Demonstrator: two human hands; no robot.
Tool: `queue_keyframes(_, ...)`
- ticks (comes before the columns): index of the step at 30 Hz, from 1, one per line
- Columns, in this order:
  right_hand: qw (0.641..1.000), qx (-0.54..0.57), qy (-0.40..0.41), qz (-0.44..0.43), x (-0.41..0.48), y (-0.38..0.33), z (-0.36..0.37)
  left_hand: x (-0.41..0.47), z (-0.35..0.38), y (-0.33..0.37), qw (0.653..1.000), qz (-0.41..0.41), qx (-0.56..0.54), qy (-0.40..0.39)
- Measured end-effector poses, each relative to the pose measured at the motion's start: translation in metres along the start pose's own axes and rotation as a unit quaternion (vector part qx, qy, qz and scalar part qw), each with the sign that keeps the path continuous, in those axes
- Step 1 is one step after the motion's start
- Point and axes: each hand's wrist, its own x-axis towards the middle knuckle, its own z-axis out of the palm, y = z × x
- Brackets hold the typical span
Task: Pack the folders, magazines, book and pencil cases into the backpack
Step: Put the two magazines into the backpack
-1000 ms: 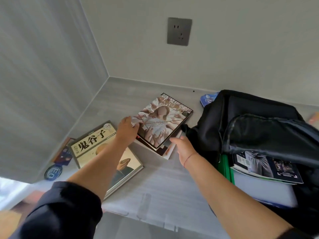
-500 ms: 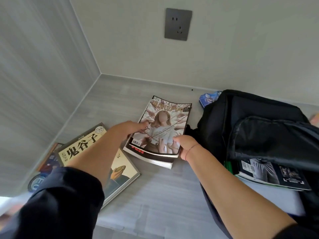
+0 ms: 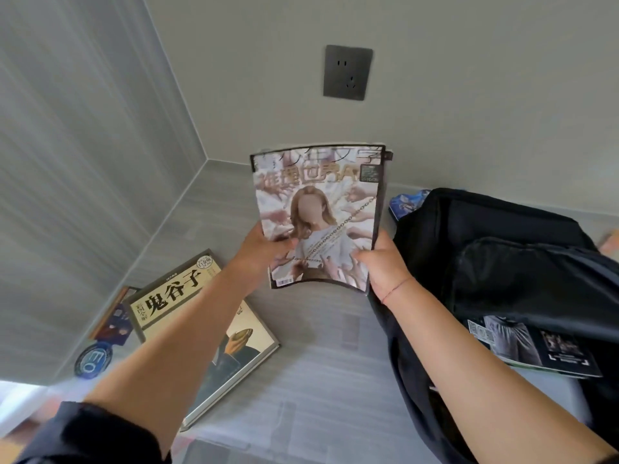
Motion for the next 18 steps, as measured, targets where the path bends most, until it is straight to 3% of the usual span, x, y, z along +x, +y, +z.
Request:
queue_keyframes(8,0.999,0.025,-0.010,0.027,-0.019,0.022,0.000,-0.012,0.005,-0.027,0.997,-0.053,-0.007,0.048)
queue_keyframes(12,0.998,-0.039,0.011,0.039,-0.037,0.029,0.001,-0.023,0.007,-0.029,0.998,-0.043,0.031,0.045)
queue_keyframes(16,0.994,-0.096,-0.039,-0.025,-0.054,0.013,-0.013,-0.032,0.001,-0.018,0.994,-0.060,0.091,0.026)
queue_keyframes(18,0.991,-0.096,-0.068,-0.070,-0.066,-0.003,-0.030,-0.042,0.008,-0.008,0.993,-0.098,0.069,-0.005)
